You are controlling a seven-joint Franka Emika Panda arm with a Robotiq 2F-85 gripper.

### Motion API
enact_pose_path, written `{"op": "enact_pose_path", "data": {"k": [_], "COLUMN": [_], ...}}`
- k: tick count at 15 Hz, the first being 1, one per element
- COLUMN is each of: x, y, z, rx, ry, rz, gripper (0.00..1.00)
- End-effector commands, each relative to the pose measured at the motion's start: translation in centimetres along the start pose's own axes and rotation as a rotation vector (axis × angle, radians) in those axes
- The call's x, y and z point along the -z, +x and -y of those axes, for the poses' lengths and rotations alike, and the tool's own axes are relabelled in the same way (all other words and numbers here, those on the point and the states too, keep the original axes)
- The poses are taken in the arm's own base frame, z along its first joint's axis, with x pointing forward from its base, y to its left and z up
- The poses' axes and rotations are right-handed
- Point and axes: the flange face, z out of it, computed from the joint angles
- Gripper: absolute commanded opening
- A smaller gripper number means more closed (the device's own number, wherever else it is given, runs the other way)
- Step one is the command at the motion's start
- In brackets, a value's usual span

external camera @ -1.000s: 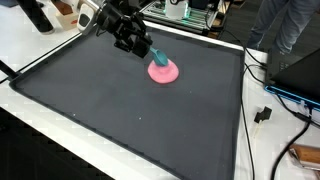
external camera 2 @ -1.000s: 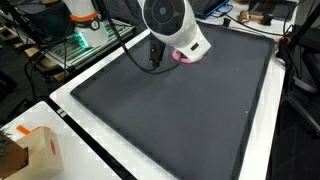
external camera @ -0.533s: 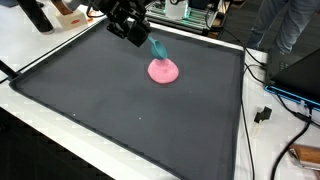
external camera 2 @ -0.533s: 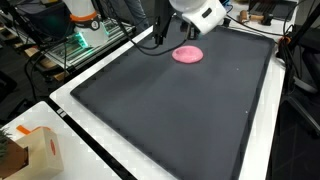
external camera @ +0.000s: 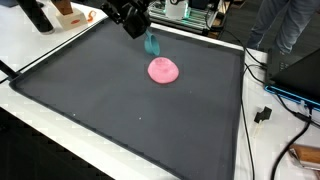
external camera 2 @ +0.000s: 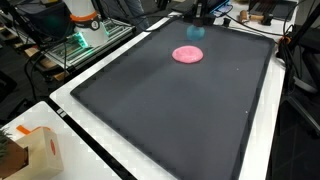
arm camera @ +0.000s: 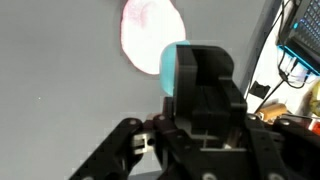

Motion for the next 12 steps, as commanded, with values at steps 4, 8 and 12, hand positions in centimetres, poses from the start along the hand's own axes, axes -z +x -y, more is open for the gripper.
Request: {"op": "enact_pose_path", "data": {"k": [4, 8, 12], "x": [0.4, 0.5, 0.7], "y": [-0.5, -0.5, -0.4], "z": [3.7, 5.4, 6.3], "rx": [-0.085, -0.094, -0.110], "ry": [-0.170, -0.238, -0.310], "rz": [0.051, 0.063, 0.072], "gripper": [0.25, 0.25, 0.25]}}
